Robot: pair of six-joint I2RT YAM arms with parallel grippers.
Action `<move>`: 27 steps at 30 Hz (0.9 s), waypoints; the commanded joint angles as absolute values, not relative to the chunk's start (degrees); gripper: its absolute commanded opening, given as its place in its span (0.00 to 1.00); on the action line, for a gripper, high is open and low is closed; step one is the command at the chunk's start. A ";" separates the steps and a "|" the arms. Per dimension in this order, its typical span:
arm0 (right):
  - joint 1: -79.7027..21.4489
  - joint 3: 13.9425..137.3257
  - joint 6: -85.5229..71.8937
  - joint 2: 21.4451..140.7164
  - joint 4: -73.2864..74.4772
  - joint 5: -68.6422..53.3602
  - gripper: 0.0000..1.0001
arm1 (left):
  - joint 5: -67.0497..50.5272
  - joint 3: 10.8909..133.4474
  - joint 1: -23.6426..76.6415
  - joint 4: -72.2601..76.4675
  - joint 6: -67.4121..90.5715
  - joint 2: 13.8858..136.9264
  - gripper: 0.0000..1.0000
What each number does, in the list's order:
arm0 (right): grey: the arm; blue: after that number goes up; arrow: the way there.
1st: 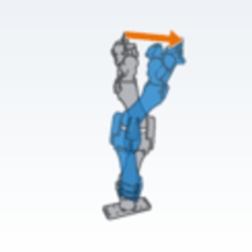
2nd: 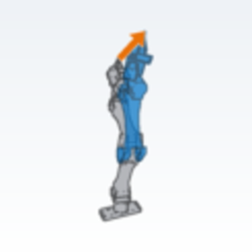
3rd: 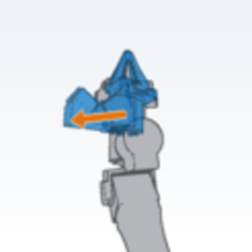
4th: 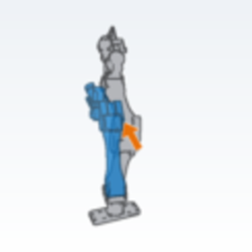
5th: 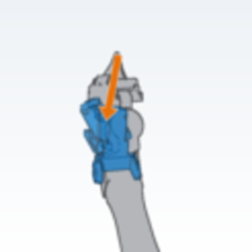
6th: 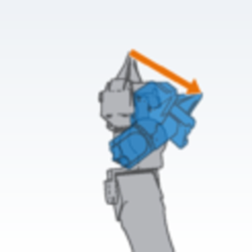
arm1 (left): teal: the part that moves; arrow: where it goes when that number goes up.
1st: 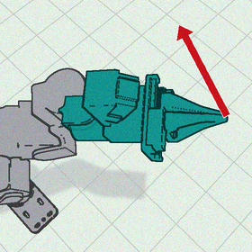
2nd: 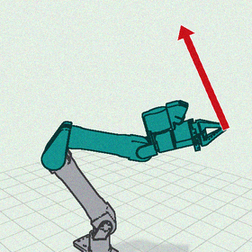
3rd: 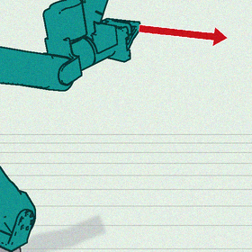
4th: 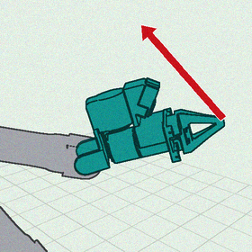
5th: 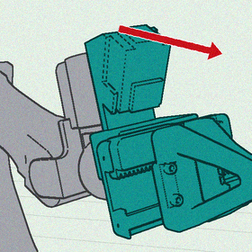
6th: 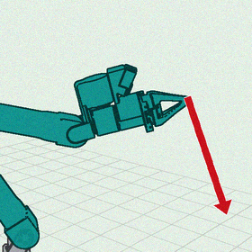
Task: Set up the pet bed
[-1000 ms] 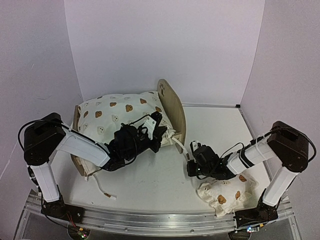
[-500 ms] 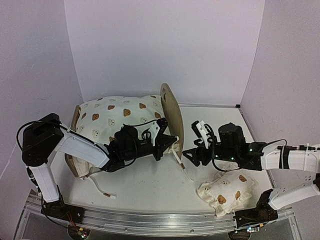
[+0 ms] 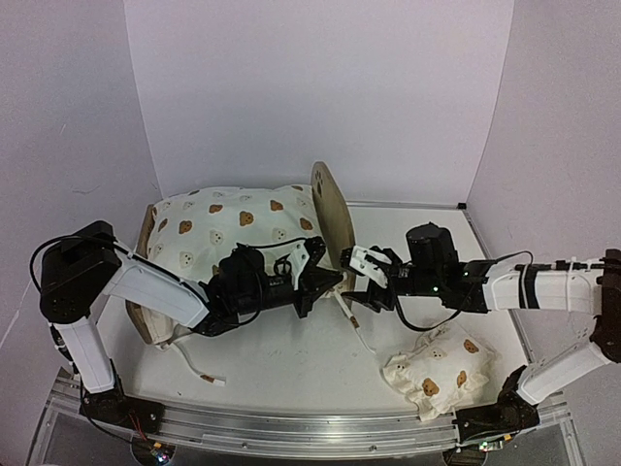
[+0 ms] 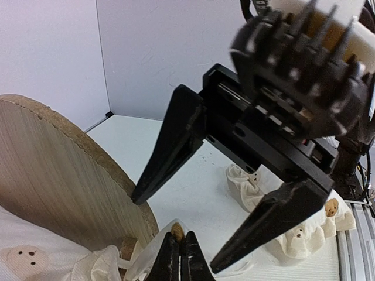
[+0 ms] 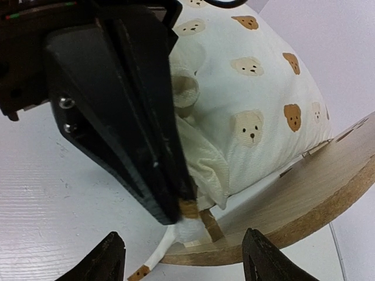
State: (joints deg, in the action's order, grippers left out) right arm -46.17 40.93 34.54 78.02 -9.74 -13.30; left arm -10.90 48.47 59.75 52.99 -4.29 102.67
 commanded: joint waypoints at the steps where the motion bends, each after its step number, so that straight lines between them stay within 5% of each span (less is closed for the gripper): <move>1: -45.22 45.09 39.70 79.82 -12.22 -14.76 0.67 | -14.73 49.11 60.47 61.83 -5.72 97.79 0.00; 7: -45.18 48.52 41.51 82.06 -8.44 -18.88 0.49 | -15.52 49.32 60.41 61.55 -5.84 98.04 0.00; 13: -45.23 52.39 40.01 84.06 -3.72 -16.31 0.03 | -15.04 49.49 60.38 61.23 -5.63 98.03 0.00; 27: -45.26 70.74 -2.54 89.29 37.48 -8.74 0.00 | -5.20 47.53 60.51 59.65 -1.71 98.86 0.04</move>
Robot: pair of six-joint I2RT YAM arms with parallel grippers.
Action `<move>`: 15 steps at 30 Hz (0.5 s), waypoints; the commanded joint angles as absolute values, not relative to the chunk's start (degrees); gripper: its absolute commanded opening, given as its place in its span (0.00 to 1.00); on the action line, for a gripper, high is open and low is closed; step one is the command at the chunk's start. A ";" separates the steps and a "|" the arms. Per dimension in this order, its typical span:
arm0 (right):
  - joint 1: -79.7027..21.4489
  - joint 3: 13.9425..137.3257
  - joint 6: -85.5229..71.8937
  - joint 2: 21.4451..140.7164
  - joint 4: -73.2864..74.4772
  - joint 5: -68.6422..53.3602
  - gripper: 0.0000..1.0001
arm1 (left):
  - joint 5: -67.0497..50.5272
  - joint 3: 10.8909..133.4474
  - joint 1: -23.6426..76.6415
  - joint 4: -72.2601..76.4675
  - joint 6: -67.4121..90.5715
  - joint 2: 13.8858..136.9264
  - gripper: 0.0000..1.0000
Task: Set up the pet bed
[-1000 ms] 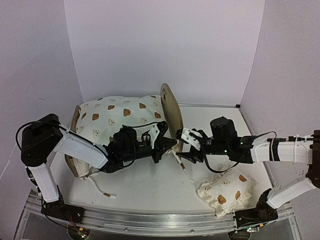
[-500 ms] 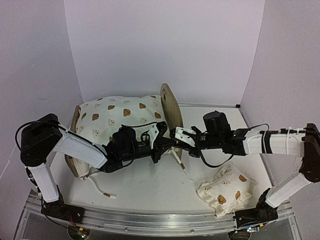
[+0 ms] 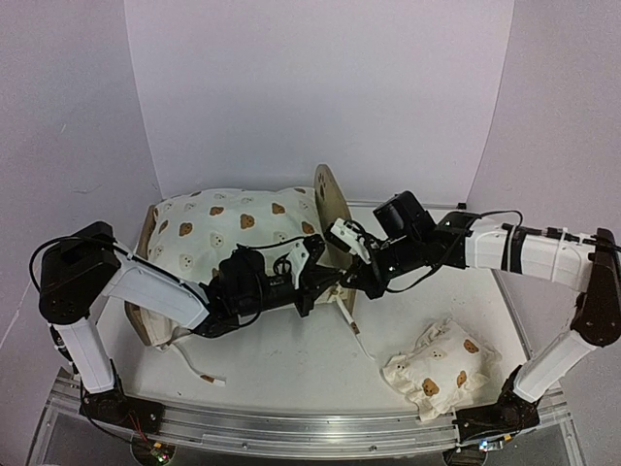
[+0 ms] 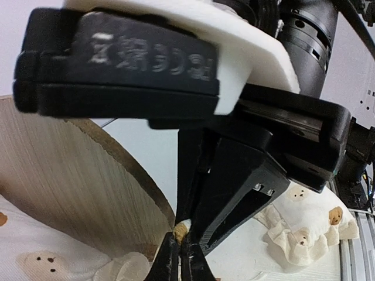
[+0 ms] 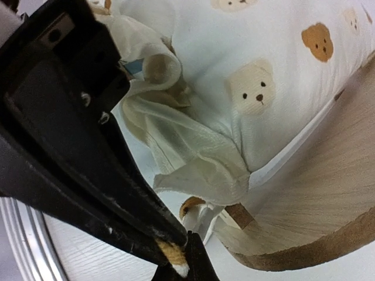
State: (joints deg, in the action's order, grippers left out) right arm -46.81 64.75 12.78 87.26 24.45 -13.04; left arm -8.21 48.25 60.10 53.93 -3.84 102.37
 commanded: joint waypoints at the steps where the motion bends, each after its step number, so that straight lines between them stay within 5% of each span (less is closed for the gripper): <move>1: -45.29 72.82 -4.51 90.93 40.72 -8.42 0.00 | -3.56 47.02 60.59 59.61 -1.04 98.61 0.06; 8: -45.27 81.50 -9.14 96.73 54.53 -5.36 0.00 | 9.83 41.79 67.12 59.51 -3.44 94.10 0.44; 15: -45.29 80.51 -7.54 97.73 55.95 -1.85 0.00 | 20.12 39.47 76.92 59.60 5.93 97.07 0.56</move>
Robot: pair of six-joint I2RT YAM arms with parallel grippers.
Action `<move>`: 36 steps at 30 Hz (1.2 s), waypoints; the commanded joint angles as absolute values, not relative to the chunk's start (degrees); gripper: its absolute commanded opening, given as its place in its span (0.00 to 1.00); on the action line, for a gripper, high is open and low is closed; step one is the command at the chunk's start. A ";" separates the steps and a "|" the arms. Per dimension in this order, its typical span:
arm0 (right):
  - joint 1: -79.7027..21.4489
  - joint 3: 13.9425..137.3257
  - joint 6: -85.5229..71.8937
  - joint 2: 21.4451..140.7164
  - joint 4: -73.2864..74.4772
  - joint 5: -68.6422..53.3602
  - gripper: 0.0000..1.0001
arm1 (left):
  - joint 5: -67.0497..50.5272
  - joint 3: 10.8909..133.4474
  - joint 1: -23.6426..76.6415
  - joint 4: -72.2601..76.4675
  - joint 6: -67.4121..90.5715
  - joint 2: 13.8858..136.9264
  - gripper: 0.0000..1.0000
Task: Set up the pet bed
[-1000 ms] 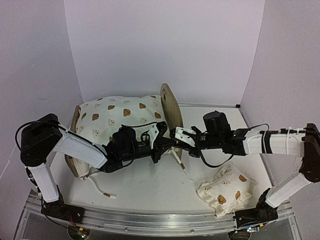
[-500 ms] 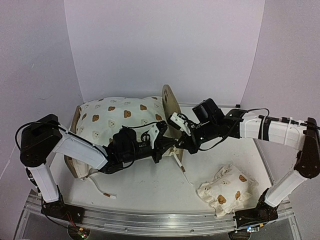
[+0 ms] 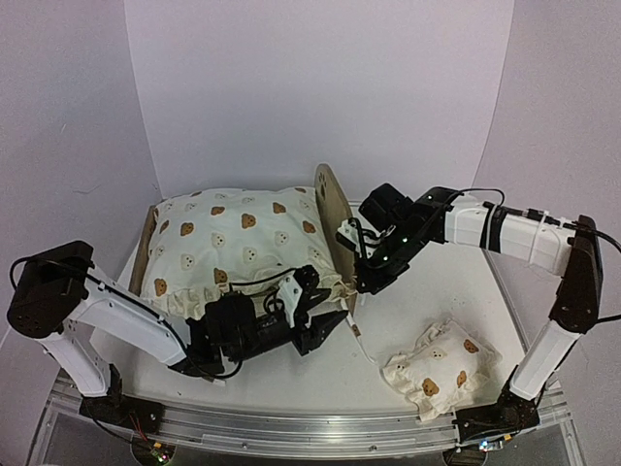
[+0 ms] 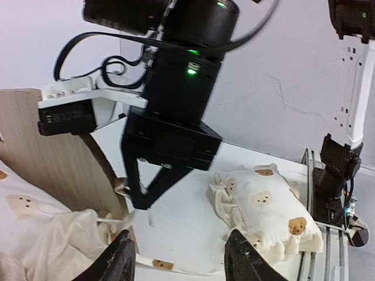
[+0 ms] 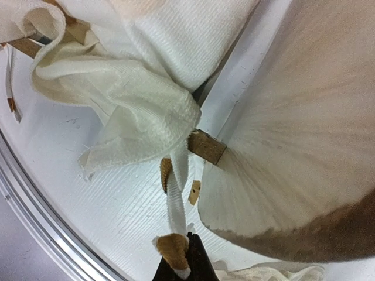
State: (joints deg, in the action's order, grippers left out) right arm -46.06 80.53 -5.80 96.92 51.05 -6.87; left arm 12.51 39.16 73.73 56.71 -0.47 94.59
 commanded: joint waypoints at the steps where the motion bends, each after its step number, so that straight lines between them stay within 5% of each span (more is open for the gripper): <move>1: -45.27 79.11 -7.48 97.12 54.21 -2.48 0.00 | 21.98 40.79 78.18 59.65 7.59 99.45 0.59; 7: -45.28 73.18 -9.34 92.80 42.14 -13.16 0.00 | 35.75 49.39 81.67 60.36 15.21 116.06 0.66; 13: -45.29 72.84 -9.59 92.27 39.50 -10.86 0.00 | 42.21 54.44 80.68 61.30 24.17 124.58 0.71; 25: -45.30 71.10 -12.99 89.34 36.57 -10.69 0.02 | 41.10 62.74 78.04 61.22 25.34 134.55 0.79; 31: -45.34 61.42 -18.42 86.19 33.78 -8.27 0.09 | 39.85 54.99 77.93 63.45 23.14 128.46 0.71; 36: -45.30 45.84 -27.26 86.94 11.26 -10.64 0.15 | 31.36 44.47 79.39 65.21 18.99 117.59 0.71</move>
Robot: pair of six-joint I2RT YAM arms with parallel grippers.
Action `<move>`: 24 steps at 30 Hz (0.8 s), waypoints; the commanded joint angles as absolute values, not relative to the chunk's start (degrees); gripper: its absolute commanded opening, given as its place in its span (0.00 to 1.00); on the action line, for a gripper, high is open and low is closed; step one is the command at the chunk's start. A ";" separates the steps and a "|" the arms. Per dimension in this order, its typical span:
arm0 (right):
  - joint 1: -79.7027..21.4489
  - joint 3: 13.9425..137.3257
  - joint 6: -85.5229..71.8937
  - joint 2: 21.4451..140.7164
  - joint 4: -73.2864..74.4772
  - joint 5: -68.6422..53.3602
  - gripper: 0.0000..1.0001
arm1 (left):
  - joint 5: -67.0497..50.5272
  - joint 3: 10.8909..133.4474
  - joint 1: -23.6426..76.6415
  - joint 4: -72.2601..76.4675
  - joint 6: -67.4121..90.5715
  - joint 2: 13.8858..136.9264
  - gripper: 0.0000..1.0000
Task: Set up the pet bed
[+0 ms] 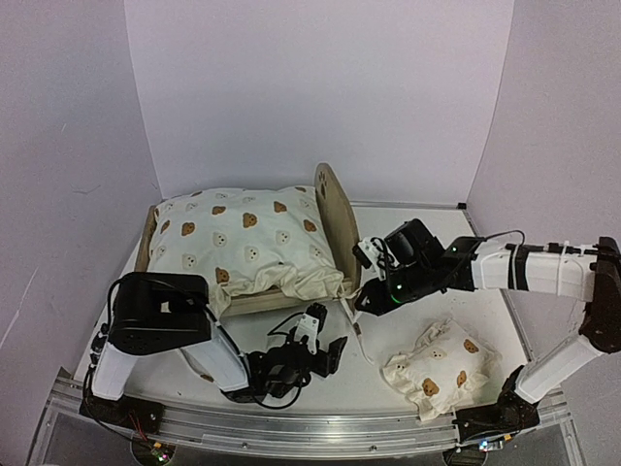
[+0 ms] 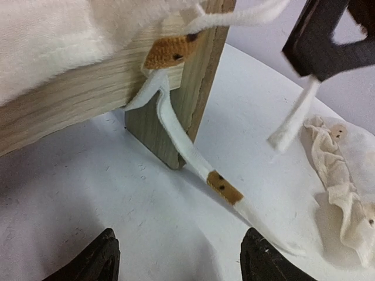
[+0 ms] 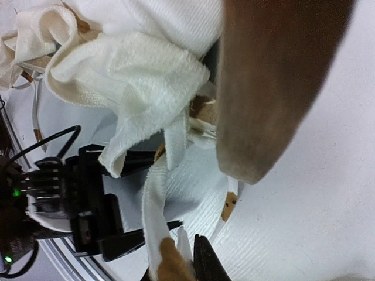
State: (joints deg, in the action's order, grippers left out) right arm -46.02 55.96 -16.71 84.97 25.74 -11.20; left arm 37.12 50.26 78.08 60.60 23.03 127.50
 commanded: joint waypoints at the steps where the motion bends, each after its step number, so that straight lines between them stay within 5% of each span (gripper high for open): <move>1: -45.27 43.42 -29.41 87.85 6.08 -10.60 0.17 | 30.27 42.57 79.94 65.41 18.05 115.49 0.71; 7: -45.29 38.00 -29.79 89.19 -1.95 -9.37 0.00 | 20.81 32.37 81.61 65.40 15.55 101.00 0.71; 10: -45.23 36.73 -29.17 89.51 -1.51 -7.71 0.00 | 18.04 27.94 81.61 65.20 16.16 94.34 0.72; 16: -45.22 38.50 -26.10 93.63 3.03 -5.54 0.32 | 21.70 25.24 81.48 51.67 14.82 76.46 0.75; 24: -45.25 42.90 -17.94 77.39 18.42 -9.35 0.62 | 33.39 32.79 77.15 12.18 19.49 50.86 0.83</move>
State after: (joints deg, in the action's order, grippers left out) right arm -45.28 37.76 -23.14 86.26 10.72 -7.94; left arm 26.74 28.64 80.53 33.19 15.57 61.36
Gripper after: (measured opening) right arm 0.574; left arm 0.803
